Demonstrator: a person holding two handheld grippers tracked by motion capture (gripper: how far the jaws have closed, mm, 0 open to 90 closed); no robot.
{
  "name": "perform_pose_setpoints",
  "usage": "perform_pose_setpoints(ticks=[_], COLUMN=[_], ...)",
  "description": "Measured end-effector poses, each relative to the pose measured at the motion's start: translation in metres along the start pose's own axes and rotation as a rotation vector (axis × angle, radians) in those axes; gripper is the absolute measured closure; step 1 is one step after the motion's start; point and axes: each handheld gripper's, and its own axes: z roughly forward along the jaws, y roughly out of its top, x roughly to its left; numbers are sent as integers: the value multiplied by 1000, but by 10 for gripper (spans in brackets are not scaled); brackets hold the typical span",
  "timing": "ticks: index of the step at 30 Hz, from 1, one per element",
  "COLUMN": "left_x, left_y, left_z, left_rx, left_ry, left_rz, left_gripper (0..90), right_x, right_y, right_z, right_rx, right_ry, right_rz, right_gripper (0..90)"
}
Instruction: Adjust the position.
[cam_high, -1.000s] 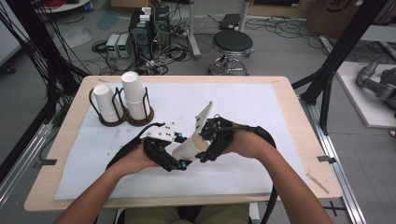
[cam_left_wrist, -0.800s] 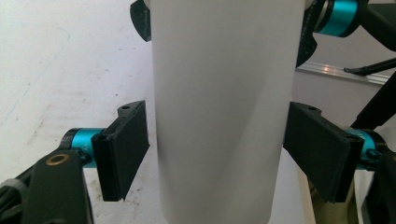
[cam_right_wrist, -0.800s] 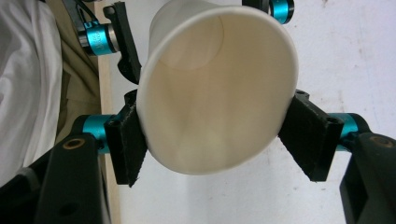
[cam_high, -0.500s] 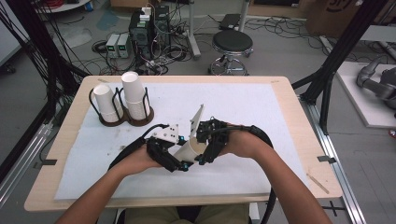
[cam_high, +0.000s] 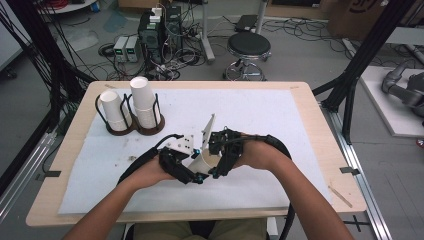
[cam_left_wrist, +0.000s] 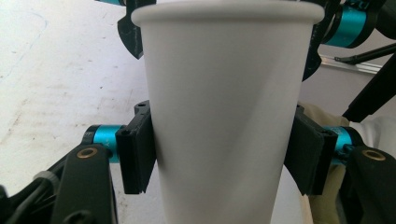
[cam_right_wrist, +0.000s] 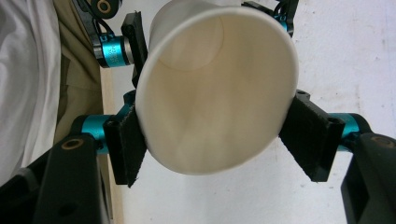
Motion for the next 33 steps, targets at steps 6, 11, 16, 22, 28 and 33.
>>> perform_pose_setpoints(ticks=[6, 11, 16, 22, 28, 33], left_x=[2, 3, 7, 12, 17, 16], left_y=[-4, -9, -19, -34, -46, -49], left_z=[2, 1, 0, -8, -17, -23], left_rx=[-18, -72, -119, -242, -324, -390], left_ry=[-3, 12, 42, 109, 163, 211], left_rz=[-7, -33, -86, -151, -178, -141], left_gripper=[345, 335, 323, 307, 304, 302], right_x=[-1, -4, -8, -12, -12, -8], right_y=[-1, -6, -16, -47, -91, -127], right_z=[2, 1, -9, -17, -10, -2], right_rx=[1, -68, -190, -403, -597, -677], right_ry=[8, 6, -1, -32, -98, -170], right_rz=[11, 56, 115, 240, 379, 484], right_gripper=[281, 242, 223, 219, 218, 218])
